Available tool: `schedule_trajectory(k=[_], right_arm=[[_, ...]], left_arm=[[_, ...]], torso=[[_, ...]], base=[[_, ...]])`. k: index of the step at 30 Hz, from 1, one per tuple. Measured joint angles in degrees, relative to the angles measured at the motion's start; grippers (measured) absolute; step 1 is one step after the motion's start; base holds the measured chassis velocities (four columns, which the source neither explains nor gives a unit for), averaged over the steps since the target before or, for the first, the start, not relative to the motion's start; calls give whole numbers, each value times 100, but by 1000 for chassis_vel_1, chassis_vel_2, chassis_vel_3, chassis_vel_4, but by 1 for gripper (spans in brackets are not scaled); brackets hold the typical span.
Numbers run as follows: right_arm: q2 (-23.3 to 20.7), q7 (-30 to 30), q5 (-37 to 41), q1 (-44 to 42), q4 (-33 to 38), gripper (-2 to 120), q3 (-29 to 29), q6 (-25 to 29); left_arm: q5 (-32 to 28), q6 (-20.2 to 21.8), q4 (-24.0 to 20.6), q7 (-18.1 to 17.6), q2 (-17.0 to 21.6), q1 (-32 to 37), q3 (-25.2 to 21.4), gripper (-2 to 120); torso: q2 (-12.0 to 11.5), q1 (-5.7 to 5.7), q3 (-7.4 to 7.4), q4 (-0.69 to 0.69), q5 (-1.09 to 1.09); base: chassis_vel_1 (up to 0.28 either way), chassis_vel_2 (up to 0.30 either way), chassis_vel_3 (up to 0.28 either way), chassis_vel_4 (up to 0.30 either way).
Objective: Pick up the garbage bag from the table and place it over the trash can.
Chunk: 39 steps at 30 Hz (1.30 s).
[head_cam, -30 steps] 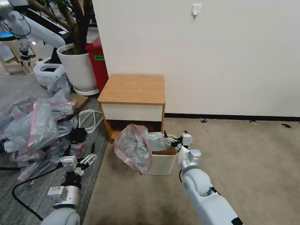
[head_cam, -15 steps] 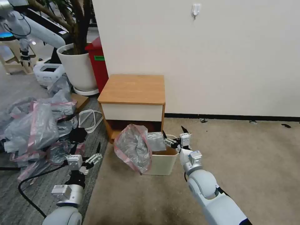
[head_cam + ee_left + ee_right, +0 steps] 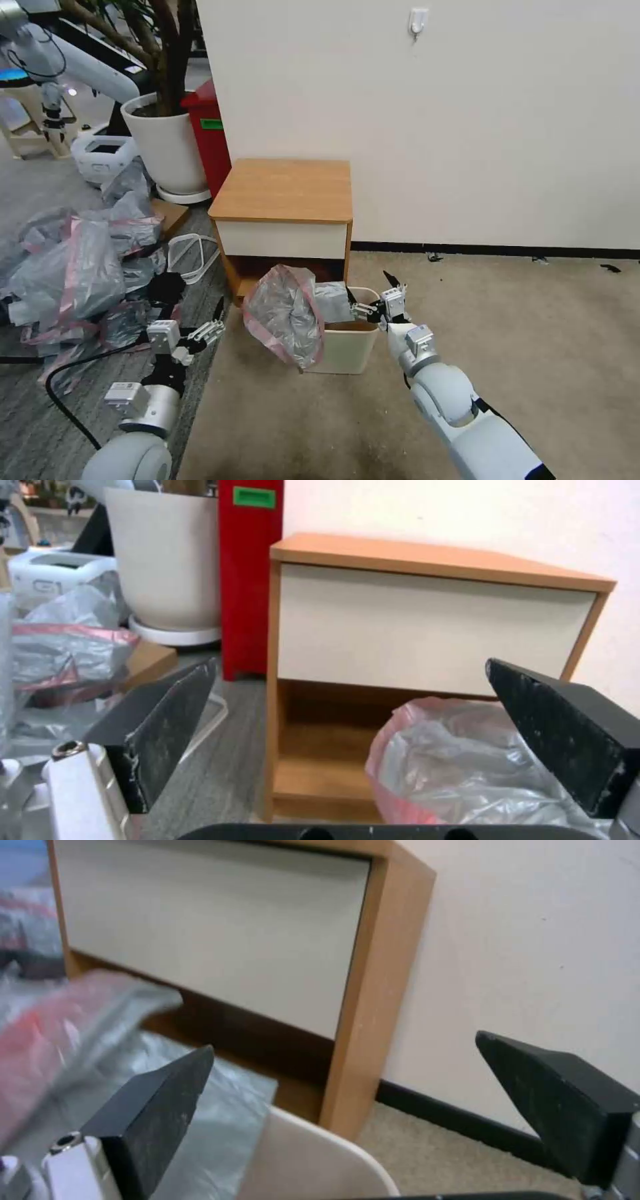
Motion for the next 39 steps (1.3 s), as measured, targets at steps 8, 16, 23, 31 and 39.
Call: schedule_trajectory(k=[8,16,23,31,39], right_arm=[[-83,-103,-350,-58,-72,100,-59,89],[-94,-139,-558,-290,191,100,69,180],[-133,-139,-564,-524,353,100,343,210],[-129,-135,-553,-671,430,100,507,236],[-104,-125,-534,-745,461,100,601,250]], left_arm=[[-258,281,-136,-23,169,-72,28,100],[-1085,1046,-34,-477,725,-558,502,100],[-2106,1808,381,-1127,1195,-1489,1138,100],[-2380,2369,659,-1587,1283,-2242,1662,100],[-2940,3072,814,-2169,1478,-2827,2271,100]], torso=[[0,0,0,1,0],[0,0,0,0,0],[0,0,0,0,0],[0,0,0,0,0],[0,0,0,0,1]], base=[[0,0,0,0],[0,0,0,0],[0,0,0,0],[0,0,0,0],[0,0,0,0]])
